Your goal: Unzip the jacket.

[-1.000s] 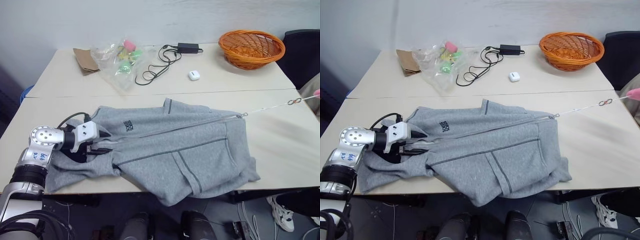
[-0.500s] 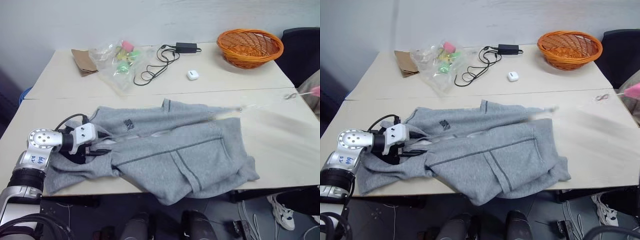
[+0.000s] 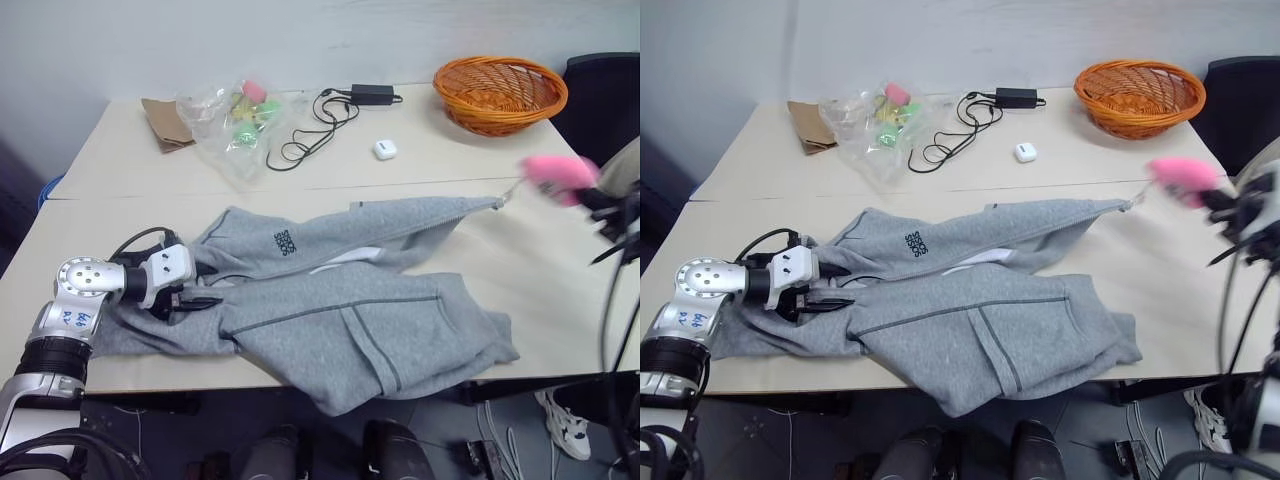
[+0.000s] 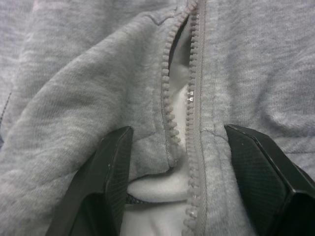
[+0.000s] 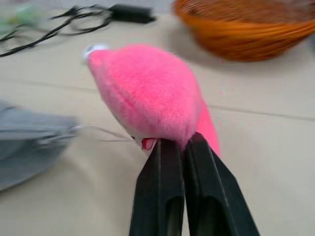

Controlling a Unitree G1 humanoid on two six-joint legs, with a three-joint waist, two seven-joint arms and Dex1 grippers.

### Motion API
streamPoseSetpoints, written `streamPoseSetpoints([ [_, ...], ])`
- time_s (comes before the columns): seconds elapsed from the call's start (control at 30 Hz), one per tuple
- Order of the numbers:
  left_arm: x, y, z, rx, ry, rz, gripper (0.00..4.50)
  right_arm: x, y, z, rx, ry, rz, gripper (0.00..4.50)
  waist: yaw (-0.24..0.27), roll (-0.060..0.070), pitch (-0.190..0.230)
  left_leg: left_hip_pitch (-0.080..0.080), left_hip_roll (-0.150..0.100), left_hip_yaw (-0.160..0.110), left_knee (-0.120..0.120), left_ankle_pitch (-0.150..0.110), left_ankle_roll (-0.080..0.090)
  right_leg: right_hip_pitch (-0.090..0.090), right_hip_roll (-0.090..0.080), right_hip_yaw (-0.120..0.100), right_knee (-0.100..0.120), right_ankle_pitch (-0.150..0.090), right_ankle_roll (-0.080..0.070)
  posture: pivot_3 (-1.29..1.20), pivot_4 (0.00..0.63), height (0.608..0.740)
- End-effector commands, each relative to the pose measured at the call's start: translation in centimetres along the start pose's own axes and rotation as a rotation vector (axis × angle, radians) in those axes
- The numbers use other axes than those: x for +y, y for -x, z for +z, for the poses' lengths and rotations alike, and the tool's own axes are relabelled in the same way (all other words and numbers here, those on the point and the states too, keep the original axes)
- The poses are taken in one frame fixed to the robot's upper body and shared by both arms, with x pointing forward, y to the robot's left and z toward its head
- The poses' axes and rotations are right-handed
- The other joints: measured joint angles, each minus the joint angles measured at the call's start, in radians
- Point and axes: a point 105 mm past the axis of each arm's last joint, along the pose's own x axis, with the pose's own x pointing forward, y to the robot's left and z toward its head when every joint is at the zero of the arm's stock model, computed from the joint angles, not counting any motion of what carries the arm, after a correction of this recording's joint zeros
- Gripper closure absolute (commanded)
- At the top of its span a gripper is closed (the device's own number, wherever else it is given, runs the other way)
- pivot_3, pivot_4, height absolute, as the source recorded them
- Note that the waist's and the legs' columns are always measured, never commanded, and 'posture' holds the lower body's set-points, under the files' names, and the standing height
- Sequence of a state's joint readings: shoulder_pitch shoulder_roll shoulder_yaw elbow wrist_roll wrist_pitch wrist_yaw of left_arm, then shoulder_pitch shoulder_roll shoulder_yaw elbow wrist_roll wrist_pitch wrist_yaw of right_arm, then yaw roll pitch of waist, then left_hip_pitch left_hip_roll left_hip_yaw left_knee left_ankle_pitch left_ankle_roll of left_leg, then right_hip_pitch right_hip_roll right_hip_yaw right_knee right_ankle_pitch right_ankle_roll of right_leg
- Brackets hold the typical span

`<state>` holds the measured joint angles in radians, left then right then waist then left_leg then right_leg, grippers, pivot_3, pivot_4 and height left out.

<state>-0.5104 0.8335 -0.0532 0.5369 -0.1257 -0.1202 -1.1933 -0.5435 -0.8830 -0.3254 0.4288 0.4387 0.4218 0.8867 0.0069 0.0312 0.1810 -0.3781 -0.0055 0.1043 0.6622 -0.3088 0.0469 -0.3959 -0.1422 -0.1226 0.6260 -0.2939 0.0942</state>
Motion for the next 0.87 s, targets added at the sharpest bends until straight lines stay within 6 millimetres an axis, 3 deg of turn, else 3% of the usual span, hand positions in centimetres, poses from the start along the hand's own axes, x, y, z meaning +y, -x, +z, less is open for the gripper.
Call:
streamPoseSetpoints([
  [0.03,-1.1,0.9,0.9,-0.064,0.14,-0.065,1.4,5.7,0.2,1.3,0.031,0.041,0.243,4.48,-0.005,-0.004,0.002,0.0,0.0,-0.001,0.001,-0.001,0.001,0.0,0.001,0.0,-0.001,0.0,0.0,0.0,0.15,0.74],
  [0.1,-1.5,2.1,2.4,-0.123,0.183,-0.106,1.23,6.7,1.1,0.8,0.082,0.013,0.313,4.26,-0.008,-0.011,0.006,-0.002,0.0,-0.001,0.003,-0.002,0.002,0.0,0.001,-0.001,-0.002,0.0,0.001,0.0,0.15,0.74],
  [0.27,-1.9,5.9,3.4,-0.094,0.196,-0.111,0.0,5.8,3.3,1.2,0.181,0.062,0.335,2.75,-0.012,-0.017,0.009,-0.007,0.0,-0.002,0.006,-0.005,0.006,-0.001,0.0,-0.001,-0.008,0.003,0.005,0.0,0.15,0.74],
  [0.53,-0.8,14.0,5.1,-0.035,0.257,-0.005,0.0,0.4,7.8,3.3,0.302,0.169,0.225,0.05,-0.011,-0.019,0.011,-0.008,0.0,-0.002,0.005,-0.006,0.005,-0.002,0.0,-0.002,-0.014,0.003,0.005,0.0,0.15,0.74],
  [0.6,-0.6,16.1,4.8,-0.013,0.276,0.032,0.0,0.1,9.5,3.8,0.328,0.187,0.266,0.01,-0.012,-0.019,0.011,-0.009,0.0,-0.001,0.004,-0.007,0.005,-0.003,0.0,-0.002,-0.015,0.003,0.005,0.0,0.15,0.74],
  [0.7,-1.2,18.6,4.6,0.023,0.309,0.043,0.0,1.6,12.1,4.7,0.341,0.149,0.419,0.01,-0.013,-0.018,0.011,-0.009,0.001,0.001,0.002,-0.007,0.004,-0.006,0.001,0.0,-0.015,0.003,0.005,0.0,0.15,0.74],
  [0.87,-2.5,19.4,4.4,0.062,0.306,0.022,0.0,3.3,13.2,4.5,0.36,0.113,0.489,0.01,-0.019,-0.019,0.012,-0.009,0.002,0.003,0.002,-0.008,0.004,-0.007,0.002,0.002,-0.015,0.003,0.005,0.0,0.15,0.74],
])
